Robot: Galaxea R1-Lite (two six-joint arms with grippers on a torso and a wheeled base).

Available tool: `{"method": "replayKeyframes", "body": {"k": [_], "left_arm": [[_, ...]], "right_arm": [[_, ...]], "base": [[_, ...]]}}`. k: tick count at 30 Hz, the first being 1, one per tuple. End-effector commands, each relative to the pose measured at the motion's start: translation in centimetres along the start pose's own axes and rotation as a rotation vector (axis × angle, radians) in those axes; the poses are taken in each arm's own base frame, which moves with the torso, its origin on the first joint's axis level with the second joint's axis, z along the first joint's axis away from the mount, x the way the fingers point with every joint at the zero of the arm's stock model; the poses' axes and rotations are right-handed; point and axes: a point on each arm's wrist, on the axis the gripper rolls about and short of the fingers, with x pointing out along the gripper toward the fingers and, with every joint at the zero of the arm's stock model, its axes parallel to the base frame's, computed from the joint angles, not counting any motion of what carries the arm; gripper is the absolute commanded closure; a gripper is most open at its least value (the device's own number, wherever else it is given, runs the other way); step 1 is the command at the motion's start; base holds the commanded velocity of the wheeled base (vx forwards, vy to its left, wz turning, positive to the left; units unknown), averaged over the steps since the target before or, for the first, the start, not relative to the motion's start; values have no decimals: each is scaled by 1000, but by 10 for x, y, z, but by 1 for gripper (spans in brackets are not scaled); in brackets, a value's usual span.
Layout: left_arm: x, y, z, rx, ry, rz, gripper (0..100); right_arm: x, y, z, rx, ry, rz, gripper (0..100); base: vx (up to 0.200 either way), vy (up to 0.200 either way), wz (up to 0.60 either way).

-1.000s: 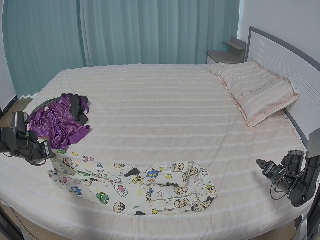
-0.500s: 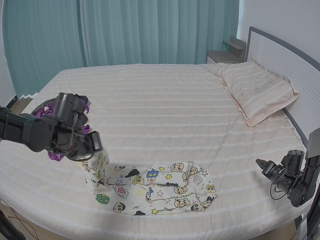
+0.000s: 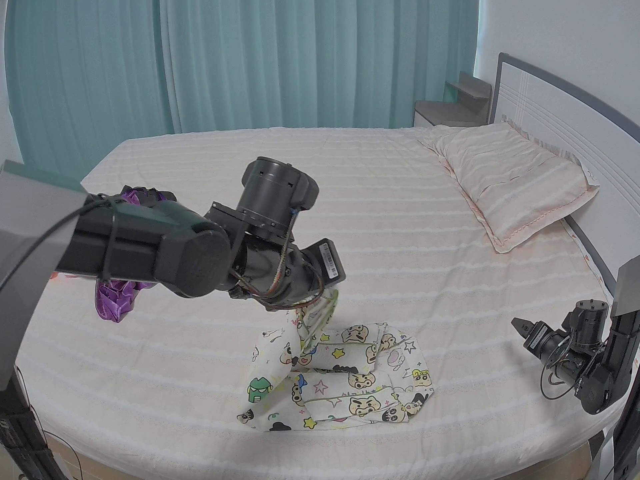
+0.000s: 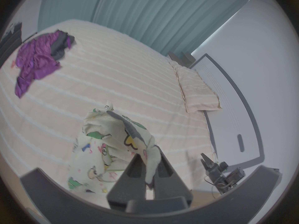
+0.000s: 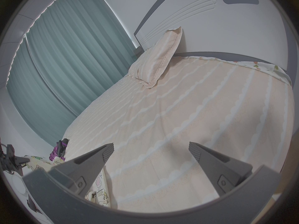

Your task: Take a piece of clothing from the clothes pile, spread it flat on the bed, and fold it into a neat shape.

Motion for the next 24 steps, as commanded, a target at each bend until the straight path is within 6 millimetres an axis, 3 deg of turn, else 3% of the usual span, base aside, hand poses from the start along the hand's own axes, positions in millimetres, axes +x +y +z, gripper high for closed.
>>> {"method": "replayKeyframes", "body": {"k": [1, 5, 11, 12, 24], "left_arm": [[9, -13, -7, -56, 79, -100, 100], [9, -22, -4, -61, 40, -170, 100], [21, -32, -17, -72, 57, -198, 100], [21, -33, -18, -72, 56, -204, 0], [15, -44, -15, -84, -57, -178, 0]], "right_arm": [[1, 0, -2, -2, 7, -1, 0], [1, 0, -2, -2, 5, 0, 0], [1, 0, -1, -1, -3, 6, 0], [1, 0, -2, -1, -2, 3, 0], [2, -1, -3, -2, 3, 0, 0]], "base": [[0, 0, 0], [0, 0, 0], [0, 0, 0], [0, 0, 0], [0, 0, 0]]}}
